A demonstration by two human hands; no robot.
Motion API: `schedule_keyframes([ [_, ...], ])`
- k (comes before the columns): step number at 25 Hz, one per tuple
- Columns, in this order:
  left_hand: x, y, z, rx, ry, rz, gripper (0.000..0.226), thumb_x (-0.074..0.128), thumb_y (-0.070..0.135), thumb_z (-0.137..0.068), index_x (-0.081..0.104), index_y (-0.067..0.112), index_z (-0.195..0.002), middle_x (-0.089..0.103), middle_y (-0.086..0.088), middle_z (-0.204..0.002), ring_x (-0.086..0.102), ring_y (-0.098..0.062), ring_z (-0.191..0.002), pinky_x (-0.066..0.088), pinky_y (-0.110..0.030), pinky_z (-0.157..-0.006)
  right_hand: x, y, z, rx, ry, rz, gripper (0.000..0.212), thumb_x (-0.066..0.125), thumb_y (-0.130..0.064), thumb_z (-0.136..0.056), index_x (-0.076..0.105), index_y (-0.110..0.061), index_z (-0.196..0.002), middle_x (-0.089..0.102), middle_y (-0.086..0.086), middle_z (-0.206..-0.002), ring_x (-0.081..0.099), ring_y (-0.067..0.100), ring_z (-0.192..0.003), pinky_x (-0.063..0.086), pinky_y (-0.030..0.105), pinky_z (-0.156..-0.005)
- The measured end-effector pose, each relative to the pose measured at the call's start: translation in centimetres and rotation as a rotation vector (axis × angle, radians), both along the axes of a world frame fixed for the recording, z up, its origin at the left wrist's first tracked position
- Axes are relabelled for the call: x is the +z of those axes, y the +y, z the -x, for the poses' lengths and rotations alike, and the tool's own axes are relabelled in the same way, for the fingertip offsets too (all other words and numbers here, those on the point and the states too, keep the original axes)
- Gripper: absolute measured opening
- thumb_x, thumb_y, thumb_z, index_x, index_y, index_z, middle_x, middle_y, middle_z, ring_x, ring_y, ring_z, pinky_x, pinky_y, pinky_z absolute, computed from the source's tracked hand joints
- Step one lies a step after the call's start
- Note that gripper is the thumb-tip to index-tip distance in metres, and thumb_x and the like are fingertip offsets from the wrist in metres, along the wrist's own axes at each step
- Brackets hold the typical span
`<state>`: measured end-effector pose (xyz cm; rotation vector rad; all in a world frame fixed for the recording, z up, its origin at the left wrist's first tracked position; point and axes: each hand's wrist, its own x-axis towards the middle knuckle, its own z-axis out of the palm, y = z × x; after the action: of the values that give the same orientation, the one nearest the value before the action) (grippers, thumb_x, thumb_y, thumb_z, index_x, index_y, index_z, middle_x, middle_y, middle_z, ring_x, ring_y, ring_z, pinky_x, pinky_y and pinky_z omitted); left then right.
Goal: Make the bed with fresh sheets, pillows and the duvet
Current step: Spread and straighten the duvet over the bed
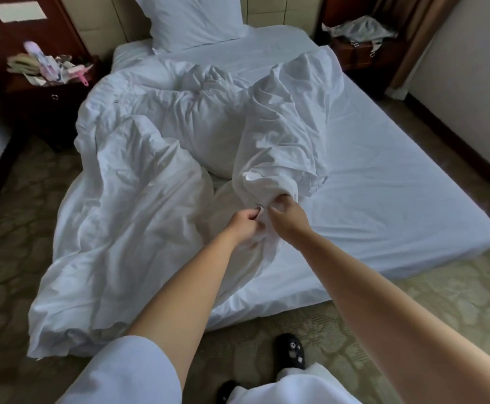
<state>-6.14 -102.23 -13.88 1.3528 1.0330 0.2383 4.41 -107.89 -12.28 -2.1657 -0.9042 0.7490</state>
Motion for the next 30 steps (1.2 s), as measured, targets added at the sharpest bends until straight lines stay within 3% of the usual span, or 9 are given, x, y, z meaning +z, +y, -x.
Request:
schedule_keyframes([
  [8, 0.0, -4.1, -3.0, 0.003, 0.187, 0.028, 0.031, 0.045, -0.011, -0.088, 0.057, 0.010, -0.070, 0.048, 0.007, -0.062, 0.043, -0.004, -0.059, 0.037, -0.018, -0.064, -1.9, 2.0, -4.4, -0.201, 0.605, 0.116, 0.103, 0.078, -0.036, -0.076, 0.002, -0.034, -0.146, 0.026, 0.009, -0.147, 0.039, 0.035, -0.129, 0.042, 0.041, -0.096],
  [11, -1.6, -5.1, -3.0, -0.047, 0.251, -0.038, 0.030, 0.044, -0.010, -0.090, 0.064, 0.003, -0.109, 0.058, 0.000, -0.098, 0.056, -0.012, -0.095, 0.042, -0.023, -0.084, -2.4, 2.8, -4.8, -0.339, 1.078, 0.005, 0.084, 0.081, -0.037, -0.071, 0.018, -0.057, -0.124, 0.019, 0.016, -0.154, 0.027, 0.040, -0.136, 0.031, 0.048, -0.107],
  [14, -2.5, -6.4, -2.4, -0.130, 0.206, -0.024, 0.063, 0.036, -0.022, -0.075, 0.058, 0.008, -0.125, 0.055, -0.001, -0.126, 0.046, -0.011, -0.117, 0.036, -0.023, -0.099, -3.8, 2.0, -4.5, -0.238, 0.733, 0.261, 0.090, 0.069, -0.030, -0.082, 0.008, -0.030, -0.148, 0.032, 0.016, -0.148, 0.037, 0.035, -0.132, 0.036, 0.042, -0.106],
  [17, -1.8, -7.8, -2.1, -0.073, 0.163, -0.009, 0.046, 0.037, -0.020, -0.079, 0.059, 0.019, -0.087, 0.053, 0.003, -0.090, 0.047, -0.010, -0.082, 0.040, -0.012, -0.068, -3.0, 0.6, -4.2, -0.014, 0.198, 0.365, 0.082, 0.051, -0.028, -0.092, -0.004, -0.015, -0.151, 0.035, 0.016, -0.146, 0.040, 0.034, -0.131, 0.037, 0.041, -0.106],
  [19, -1.1, -8.4, -1.4, 0.142, 0.117, -0.070, 0.027, 0.050, -0.009, -0.085, 0.065, 0.012, -0.078, 0.061, 0.000, -0.080, 0.057, -0.014, -0.073, 0.048, -0.019, -0.064, -1.7, 0.0, -3.9, 0.007, 0.214, 0.350, 0.079, 0.051, -0.025, -0.091, 0.001, -0.009, -0.151, 0.038, 0.017, -0.142, 0.045, 0.035, -0.126, 0.042, 0.042, -0.101],
  [21, -1.4, -8.1, -0.1, 0.296, 0.176, -0.278, 0.015, 0.060, 0.009, -0.082, 0.070, 0.013, -0.094, 0.067, -0.003, -0.097, 0.063, -0.023, -0.094, 0.053, -0.034, -0.080, -0.1, -0.9, -3.0, -0.031, 0.228, 0.279, 0.071, 0.049, -0.023, -0.091, 0.010, -0.006, -0.147, 0.045, 0.019, -0.127, 0.054, 0.033, -0.106, 0.051, 0.039, -0.078],
  [23, -1.6, -7.8, 1.1, 0.221, 0.348, -0.427, 0.054, 0.067, 0.021, -0.077, 0.052, 0.017, -0.129, 0.050, -0.002, -0.128, 0.050, -0.023, -0.118, 0.047, -0.036, -0.094, 1.5, -1.8, -1.9, -0.101, 0.310, 0.176, 0.056, 0.044, -0.023, -0.092, 0.021, -0.004, -0.139, 0.047, 0.012, -0.104, 0.049, 0.022, -0.073, 0.039, 0.029, -0.052],
  [26, -1.8, -8.0, 1.4, -0.042, 0.736, -0.593, 0.103, 0.071, 0.046, -0.070, 0.009, 0.026, -0.149, 0.025, -0.001, -0.146, 0.031, -0.027, -0.132, 0.038, -0.043, -0.102, 3.5, -3.4, -1.5, -0.185, 0.465, 0.124, 0.033, 0.033, -0.022, -0.097, 0.032, -0.009, -0.127, 0.043, 0.003, -0.087, 0.036, 0.014, -0.058, 0.028, 0.024, -0.046],
  [30, -1.7, -8.2, 0.9, -0.020, 0.786, -0.654, 0.076, 0.056, 0.052, -0.086, 0.019, 0.025, -0.147, 0.038, -0.007, -0.140, 0.039, -0.030, -0.129, 0.036, -0.042, -0.102, 6.4, -4.7, -4.0, -0.102, 0.437, -0.011, 0.039, 0.042, -0.009, -0.089, 0.037, -0.009, -0.128, 0.039, 0.004, -0.077, 0.033, 0.013, -0.056, 0.030, 0.021, -0.042],
])
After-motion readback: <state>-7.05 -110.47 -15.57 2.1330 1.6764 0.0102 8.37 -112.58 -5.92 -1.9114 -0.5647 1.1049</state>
